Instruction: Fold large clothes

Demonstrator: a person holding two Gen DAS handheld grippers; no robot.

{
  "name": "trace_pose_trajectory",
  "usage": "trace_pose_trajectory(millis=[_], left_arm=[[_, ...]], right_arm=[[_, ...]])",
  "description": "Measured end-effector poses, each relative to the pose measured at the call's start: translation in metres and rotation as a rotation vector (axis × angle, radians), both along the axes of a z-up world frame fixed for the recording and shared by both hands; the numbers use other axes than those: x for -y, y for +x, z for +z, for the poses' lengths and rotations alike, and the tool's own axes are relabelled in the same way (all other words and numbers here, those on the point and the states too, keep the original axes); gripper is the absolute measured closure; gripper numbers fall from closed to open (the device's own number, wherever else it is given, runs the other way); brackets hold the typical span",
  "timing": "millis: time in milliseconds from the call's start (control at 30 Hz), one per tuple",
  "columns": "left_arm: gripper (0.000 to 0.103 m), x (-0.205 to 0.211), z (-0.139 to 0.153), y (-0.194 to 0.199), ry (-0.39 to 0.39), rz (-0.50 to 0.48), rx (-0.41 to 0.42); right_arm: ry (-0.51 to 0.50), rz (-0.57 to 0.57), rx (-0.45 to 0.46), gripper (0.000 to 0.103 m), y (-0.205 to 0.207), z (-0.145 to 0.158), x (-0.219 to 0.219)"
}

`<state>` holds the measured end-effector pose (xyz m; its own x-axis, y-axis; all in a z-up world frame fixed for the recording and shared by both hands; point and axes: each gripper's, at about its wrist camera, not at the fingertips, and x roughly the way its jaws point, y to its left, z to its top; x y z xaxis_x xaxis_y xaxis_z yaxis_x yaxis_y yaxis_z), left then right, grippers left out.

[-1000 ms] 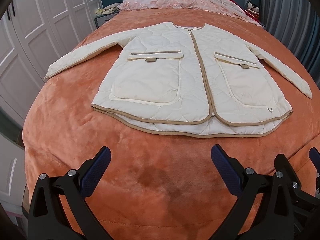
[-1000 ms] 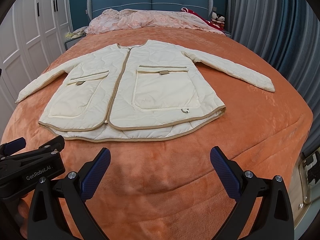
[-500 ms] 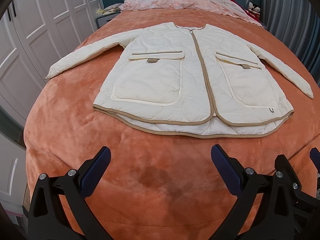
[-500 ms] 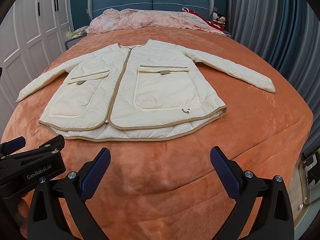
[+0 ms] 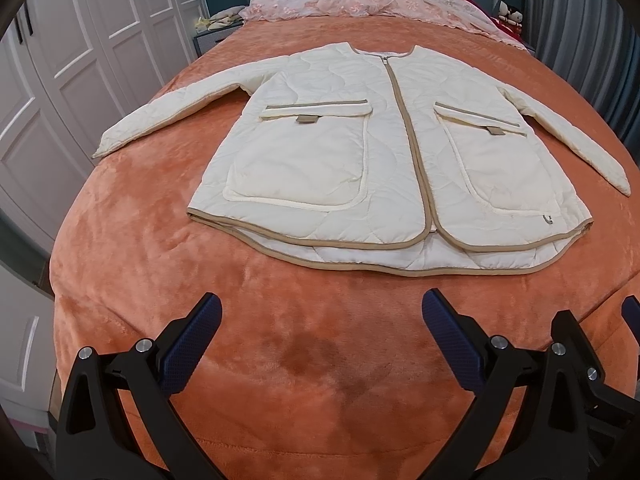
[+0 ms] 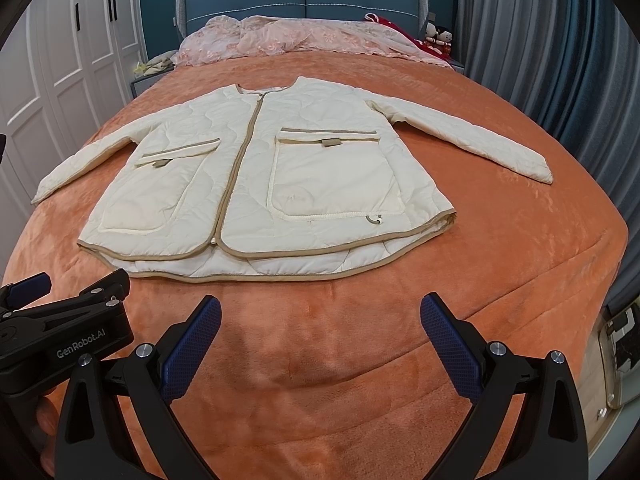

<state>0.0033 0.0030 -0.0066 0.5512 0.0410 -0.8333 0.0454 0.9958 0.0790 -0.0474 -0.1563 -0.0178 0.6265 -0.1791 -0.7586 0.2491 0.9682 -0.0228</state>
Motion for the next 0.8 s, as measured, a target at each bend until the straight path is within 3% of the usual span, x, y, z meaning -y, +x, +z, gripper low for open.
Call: trace_pose_trajectory(millis=[533,700,800], left_arm=[[0.005,0.01,-0.021,0.025,0.013,-0.009,-0.061],[0.005,0.01,-0.019,0.049,-0.002,0.009,-0.061],[0.005,0.009,-0.017,0.07,-0.016,0.019,-0.061]], right_arm=[[0.037,0.007,-0.042,0.005,0.028,-0.015,0.018],[0.069,-0.061,-0.029,0.005,0.052,-0.011,0.064],[0.114,-0.157,-0.01,0.005,0.071,-0.006,0.122]])
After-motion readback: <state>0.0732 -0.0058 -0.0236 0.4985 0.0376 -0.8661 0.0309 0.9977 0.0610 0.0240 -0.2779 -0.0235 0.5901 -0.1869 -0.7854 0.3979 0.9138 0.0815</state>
